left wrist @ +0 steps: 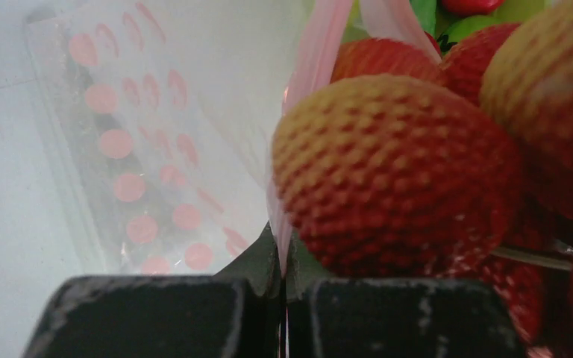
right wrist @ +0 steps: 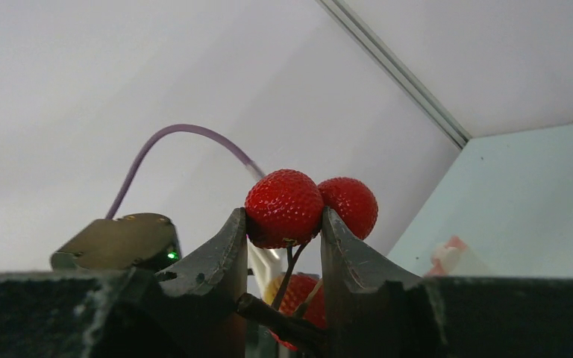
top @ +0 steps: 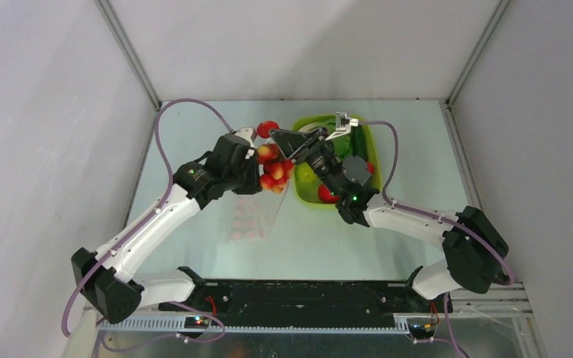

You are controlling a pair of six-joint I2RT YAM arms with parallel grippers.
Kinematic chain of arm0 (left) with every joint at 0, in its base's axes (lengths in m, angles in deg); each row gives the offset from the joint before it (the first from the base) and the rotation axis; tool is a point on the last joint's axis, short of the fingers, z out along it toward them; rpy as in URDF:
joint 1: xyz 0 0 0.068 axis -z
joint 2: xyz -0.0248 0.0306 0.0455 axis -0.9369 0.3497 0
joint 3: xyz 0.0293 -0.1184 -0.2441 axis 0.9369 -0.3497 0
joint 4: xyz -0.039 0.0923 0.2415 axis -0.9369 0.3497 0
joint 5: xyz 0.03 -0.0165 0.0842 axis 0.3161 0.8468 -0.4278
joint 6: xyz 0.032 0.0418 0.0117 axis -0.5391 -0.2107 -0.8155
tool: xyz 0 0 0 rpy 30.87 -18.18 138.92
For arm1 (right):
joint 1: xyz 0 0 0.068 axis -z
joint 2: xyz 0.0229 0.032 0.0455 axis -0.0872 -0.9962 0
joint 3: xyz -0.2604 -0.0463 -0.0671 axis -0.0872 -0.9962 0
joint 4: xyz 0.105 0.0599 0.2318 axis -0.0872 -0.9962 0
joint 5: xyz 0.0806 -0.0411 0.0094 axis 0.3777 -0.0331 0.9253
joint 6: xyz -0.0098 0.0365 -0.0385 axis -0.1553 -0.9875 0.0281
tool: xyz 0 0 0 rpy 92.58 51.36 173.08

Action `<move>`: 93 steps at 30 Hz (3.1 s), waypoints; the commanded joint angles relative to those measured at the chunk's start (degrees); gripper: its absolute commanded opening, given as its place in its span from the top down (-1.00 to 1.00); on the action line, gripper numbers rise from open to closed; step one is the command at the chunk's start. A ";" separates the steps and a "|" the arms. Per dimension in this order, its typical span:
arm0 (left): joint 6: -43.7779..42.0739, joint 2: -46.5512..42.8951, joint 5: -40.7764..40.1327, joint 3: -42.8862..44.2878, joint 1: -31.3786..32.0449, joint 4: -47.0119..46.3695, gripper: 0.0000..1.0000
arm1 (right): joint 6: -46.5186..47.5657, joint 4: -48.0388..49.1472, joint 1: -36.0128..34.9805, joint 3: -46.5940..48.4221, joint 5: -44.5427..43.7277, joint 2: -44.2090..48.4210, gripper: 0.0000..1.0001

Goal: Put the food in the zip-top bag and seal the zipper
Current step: Place the fake fruit in the zipper food storage bag.

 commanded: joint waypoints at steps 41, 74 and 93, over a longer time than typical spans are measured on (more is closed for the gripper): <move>1.91 -5.86 6.23 -0.42 -4.32 -4.75 1.00 | 14.50 -26.81 -5.17 -1.90 5.90 6.71 1.00; -0.62 -5.87 18.39 -2.15 -3.08 -8.34 1.00 | 20.47 -60.90 -7.22 33.43 -32.17 -18.25 1.00; -0.77 -6.04 7.10 0.25 -3.09 -3.30 1.00 | 26.85 -64.16 -7.60 28.33 -3.06 -3.24 -0.40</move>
